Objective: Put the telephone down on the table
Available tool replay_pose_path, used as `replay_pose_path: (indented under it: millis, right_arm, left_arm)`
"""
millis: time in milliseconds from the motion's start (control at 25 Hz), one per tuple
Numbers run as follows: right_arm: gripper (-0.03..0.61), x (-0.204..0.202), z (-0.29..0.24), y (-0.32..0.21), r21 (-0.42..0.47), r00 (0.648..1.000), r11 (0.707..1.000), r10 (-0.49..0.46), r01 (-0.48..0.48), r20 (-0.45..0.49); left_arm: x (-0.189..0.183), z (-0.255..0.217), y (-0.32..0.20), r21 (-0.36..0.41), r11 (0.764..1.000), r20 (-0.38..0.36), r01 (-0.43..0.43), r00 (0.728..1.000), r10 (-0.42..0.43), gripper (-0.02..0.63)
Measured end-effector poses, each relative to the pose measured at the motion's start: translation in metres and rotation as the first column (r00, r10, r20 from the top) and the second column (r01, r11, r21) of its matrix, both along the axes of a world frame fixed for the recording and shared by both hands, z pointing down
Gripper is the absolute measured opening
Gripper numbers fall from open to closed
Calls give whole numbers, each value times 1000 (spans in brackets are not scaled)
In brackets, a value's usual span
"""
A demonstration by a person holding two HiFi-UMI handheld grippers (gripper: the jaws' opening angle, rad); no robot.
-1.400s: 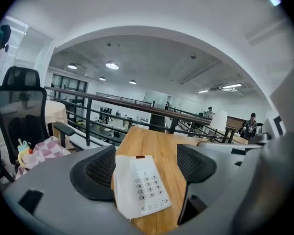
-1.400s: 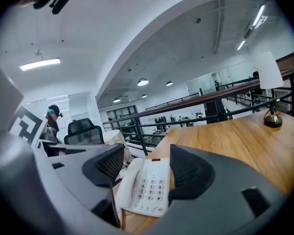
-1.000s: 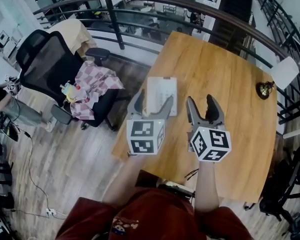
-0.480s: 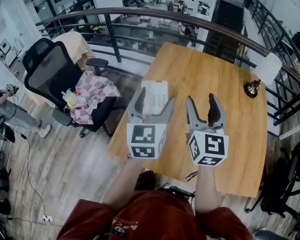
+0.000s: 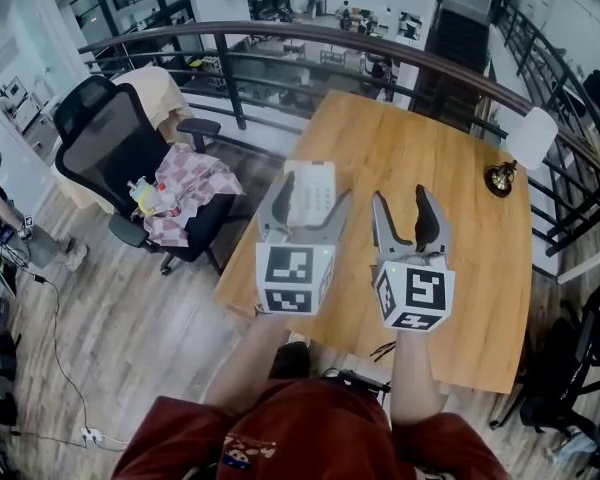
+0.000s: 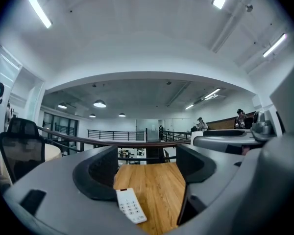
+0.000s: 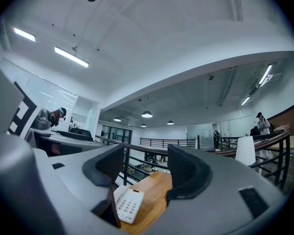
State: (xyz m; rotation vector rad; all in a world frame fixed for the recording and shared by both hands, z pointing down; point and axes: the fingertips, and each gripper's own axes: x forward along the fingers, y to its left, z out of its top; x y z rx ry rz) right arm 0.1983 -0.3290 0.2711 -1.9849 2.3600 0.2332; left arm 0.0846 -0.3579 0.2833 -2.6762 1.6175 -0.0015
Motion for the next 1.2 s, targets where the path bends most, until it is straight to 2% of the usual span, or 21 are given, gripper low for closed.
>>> replay_pose_path:
  millis: [80, 120, 200, 280, 320, 480, 600, 800, 1200]
  right_arm:
    - [285, 1, 0, -2, -2, 1000, 1000, -7, 7, -2]
    - [285, 1, 1, -3, -4, 1000, 1000, -10, 10, 0]
    - [285, 4, 1, -6, -8, 1000, 1000, -15, 15, 4]
    - [284, 5, 2, -7, -10, 1000, 1000, -22, 22, 6]
    - [269, 6, 2, -7, -10, 1000, 1000, -24, 24, 8]
    - [132, 9, 2, -8, 5, 1000, 1000, -23, 23, 14]
    - [62, 12, 2, -10, 15, 1000, 1000, -22, 21, 17]
    - [32, 16, 0, -14, 21, 1000, 1000, -16, 16, 12]
    - [29, 18, -1, -23, 25, 1000, 1000, -14, 14, 8]
  left_arm:
    - [1, -1, -2, 0, 1000, 6, 9, 1000, -9, 386]
    - [1, -1, -3, 3, 1000, 6, 15, 1000, -15, 364]
    - [3, -4, -5, 12, 1000, 3, 28, 1000, -28, 232]
    - [5, -6, -5, 20, 999, 4, 31, 1000, -31, 201]
    - [7, -6, -6, 23, 999, 5, 30, 1000, -30, 183]
    - [11, -7, -8, 38, 999, 0, 30, 1000, -30, 98]
    - [13, -5, -11, 38, 999, -12, 30, 999, -30, 61]
    - [17, -9, -14, 57, 998, -19, 34, 999, -33, 29]
    - [21, -10, -20, 78, 997, -20, 30, 999, -29, 28]
